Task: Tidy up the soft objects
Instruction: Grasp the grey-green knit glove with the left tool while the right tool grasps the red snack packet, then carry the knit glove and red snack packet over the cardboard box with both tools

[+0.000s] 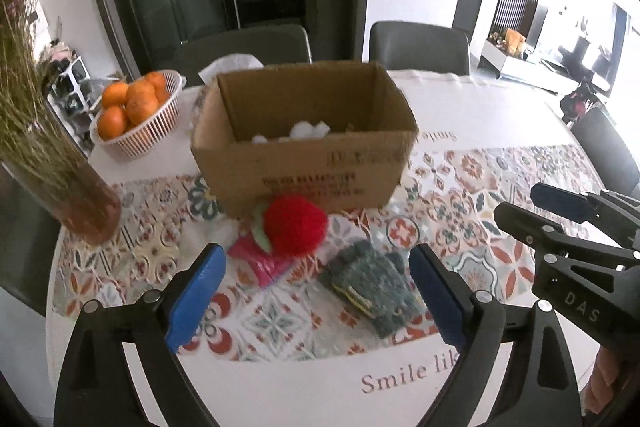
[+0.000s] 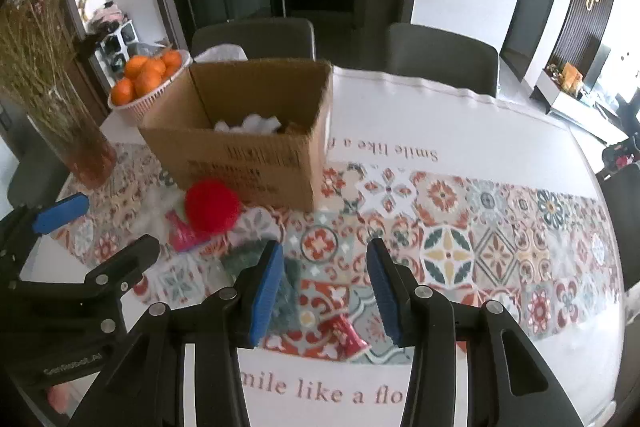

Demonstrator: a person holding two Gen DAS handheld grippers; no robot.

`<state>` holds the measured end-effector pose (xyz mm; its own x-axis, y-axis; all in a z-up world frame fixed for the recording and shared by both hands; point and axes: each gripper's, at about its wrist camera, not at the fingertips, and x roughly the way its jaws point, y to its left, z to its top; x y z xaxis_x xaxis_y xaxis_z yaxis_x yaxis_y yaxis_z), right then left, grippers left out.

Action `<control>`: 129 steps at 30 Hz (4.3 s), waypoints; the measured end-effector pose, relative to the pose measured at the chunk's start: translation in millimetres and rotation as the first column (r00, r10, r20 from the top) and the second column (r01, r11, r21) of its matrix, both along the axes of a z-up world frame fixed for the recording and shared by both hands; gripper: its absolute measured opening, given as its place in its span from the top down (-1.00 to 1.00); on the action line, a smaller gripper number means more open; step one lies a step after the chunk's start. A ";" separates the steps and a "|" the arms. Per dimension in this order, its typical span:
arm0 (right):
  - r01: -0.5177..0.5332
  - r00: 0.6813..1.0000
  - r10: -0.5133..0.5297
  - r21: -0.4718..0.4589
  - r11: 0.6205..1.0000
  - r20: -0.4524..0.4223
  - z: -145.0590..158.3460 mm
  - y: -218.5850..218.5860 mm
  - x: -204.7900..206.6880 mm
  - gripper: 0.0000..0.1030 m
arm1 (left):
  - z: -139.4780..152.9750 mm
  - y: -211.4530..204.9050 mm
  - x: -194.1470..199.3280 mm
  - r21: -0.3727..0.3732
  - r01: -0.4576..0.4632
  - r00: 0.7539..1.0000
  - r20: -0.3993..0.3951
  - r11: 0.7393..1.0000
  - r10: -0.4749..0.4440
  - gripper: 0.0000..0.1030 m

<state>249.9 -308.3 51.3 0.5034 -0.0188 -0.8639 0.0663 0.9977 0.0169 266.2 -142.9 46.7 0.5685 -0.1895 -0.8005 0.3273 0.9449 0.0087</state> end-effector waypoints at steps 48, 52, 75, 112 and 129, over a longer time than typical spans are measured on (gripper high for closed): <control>-0.005 0.944 0.062 0.175 0.985 -0.323 -166.6 -41.4 -20.5 0.12 | -156.8 -80.7 7.5 0.046 0.006 0.925 -0.379 0.999 0.012 -0.83; -0.020 0.943 0.067 0.145 0.989 -0.327 -171.6 -41.2 -17.5 0.12 | -165.0 -88.5 13.2 0.071 0.008 0.922 -0.386 0.997 0.020 -0.83; -0.009 0.961 0.026 0.063 0.998 -0.276 -181.7 -33.7 -28.6 0.51 | -203.5 -87.2 19.8 0.111 0.090 0.931 -0.363 0.990 -0.044 0.08; 0.060 0.998 -0.056 0.114 0.992 -0.041 -84.8 42.7 -41.1 0.54 | -100.8 41.3 -27.0 -0.074 0.063 0.987 -0.146 0.995 -0.073 0.42; -0.022 0.994 0.005 0.151 0.988 0.113 -26.0 89.2 -15.0 0.54 | -40.6 91.7 -5.6 -0.101 -0.007 1.000 -0.029 0.995 0.004 0.42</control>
